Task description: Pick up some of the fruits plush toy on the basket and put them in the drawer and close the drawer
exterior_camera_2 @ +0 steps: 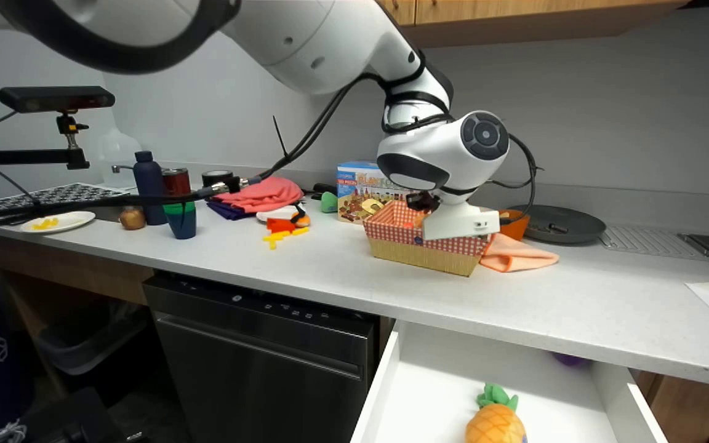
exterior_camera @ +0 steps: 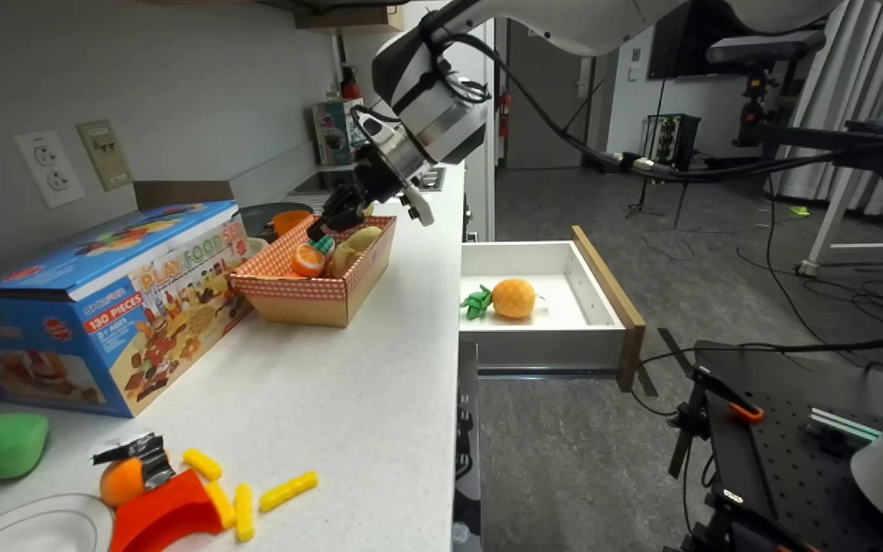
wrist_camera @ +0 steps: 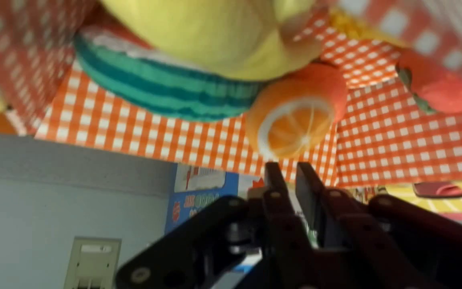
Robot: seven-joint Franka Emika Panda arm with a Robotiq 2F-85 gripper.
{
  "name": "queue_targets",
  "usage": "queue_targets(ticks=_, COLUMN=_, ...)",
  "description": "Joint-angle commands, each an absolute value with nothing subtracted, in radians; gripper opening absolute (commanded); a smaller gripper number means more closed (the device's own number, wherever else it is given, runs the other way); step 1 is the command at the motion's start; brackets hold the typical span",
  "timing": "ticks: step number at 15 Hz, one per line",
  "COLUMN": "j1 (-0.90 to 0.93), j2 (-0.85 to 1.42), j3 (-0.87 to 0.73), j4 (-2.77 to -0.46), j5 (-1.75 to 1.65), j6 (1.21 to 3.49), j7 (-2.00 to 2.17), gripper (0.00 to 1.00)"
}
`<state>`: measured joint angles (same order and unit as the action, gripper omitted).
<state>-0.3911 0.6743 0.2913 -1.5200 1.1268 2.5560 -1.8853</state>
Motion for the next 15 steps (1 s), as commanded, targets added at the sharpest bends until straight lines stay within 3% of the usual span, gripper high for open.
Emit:
queue_targets(ticks=1, j1=-0.330, j2=0.452, j3=0.207, j4=-1.667, j5=1.184, j6=2.586, j7=-1.894, gripper=0.48)
queue_targets(ticks=6, j1=-0.196, j2=0.254, j3=0.049, j4=-1.776, j5=0.978, j6=2.606, j7=-1.646, gripper=0.87)
queue_targets(ticks=7, j1=-0.254, j2=0.325, j3=0.110, j4=-1.697, j5=1.051, j6=2.591, j7=-1.737, gripper=0.94)
queue_targets(ticks=8, j1=-0.244, j2=0.301, j3=0.101, j4=-1.712, j5=1.037, j6=2.591, j7=-1.711, gripper=0.78)
queue_targets(ticks=10, j1=-0.245, j2=0.303, j3=0.103, j4=-1.712, j5=1.038, j6=2.591, j7=-1.713, gripper=0.91)
queue_targets(ticks=14, j1=-0.247, j2=0.323, j3=0.103, j4=-1.710, j5=1.038, j6=2.591, j7=-1.716, gripper=0.94)
queue_targets(ticks=15, j1=-0.193, j2=0.337, j3=0.048, j4=-1.706, j5=0.974, j6=2.619, j7=-1.660, gripper=0.98)
